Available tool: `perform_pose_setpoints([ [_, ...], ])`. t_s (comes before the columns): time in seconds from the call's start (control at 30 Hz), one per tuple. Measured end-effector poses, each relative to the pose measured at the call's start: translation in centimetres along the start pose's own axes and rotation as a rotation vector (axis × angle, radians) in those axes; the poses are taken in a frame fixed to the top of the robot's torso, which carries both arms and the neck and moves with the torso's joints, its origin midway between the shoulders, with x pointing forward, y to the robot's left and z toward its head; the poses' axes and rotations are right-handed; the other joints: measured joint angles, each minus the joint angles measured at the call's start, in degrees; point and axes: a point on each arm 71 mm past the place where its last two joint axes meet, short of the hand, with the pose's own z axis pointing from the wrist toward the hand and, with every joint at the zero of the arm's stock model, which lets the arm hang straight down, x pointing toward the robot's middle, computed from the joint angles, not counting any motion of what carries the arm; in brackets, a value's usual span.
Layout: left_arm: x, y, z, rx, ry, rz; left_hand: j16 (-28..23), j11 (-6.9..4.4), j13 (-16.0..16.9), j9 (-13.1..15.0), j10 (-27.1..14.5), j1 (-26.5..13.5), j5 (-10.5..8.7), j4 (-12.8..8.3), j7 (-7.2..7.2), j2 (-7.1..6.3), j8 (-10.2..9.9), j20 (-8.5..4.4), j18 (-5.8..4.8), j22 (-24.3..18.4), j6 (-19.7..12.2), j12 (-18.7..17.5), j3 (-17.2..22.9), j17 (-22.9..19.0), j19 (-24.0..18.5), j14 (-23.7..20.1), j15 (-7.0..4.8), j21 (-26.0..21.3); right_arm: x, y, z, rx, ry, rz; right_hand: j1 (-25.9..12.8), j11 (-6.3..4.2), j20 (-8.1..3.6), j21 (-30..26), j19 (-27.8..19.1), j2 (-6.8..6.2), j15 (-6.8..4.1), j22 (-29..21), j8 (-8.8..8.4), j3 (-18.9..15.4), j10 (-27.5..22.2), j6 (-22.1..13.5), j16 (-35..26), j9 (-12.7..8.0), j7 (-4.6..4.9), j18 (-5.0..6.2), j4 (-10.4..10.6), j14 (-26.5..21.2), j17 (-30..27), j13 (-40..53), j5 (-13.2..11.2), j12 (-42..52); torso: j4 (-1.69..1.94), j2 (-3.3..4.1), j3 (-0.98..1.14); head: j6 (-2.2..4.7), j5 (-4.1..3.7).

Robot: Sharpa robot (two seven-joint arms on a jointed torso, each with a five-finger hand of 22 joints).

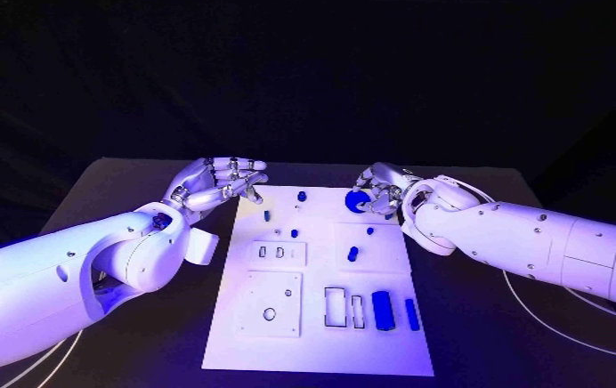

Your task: Assemble the parts on the task board

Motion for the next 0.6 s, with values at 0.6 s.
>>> perform_pose_setpoints([
  [0.6,0.4,0.1,0.2,-0.011,0.016,-0.028,0.0,0.0,0.0,0.0,0.0,0.0,0.0,0.0,0.0,0.0,0.0,0.13,0.0,0.0,0.0,0.0,0.0,0.0,-0.1,-0.2,0.21,0.2,1.4,8.7,0.8,-0.212,-0.066,-0.038,-2.0,0.01,-0.2,0.0,0.2,-0.6,0.01,0.0,0.0,1.9,0.0,0.0,0.0,0.0,0.0,0.0,-0.8,0.0,0.0,0.0,-0.1,0.0,0.09,0.04,0.01,0.31,0.34],
])
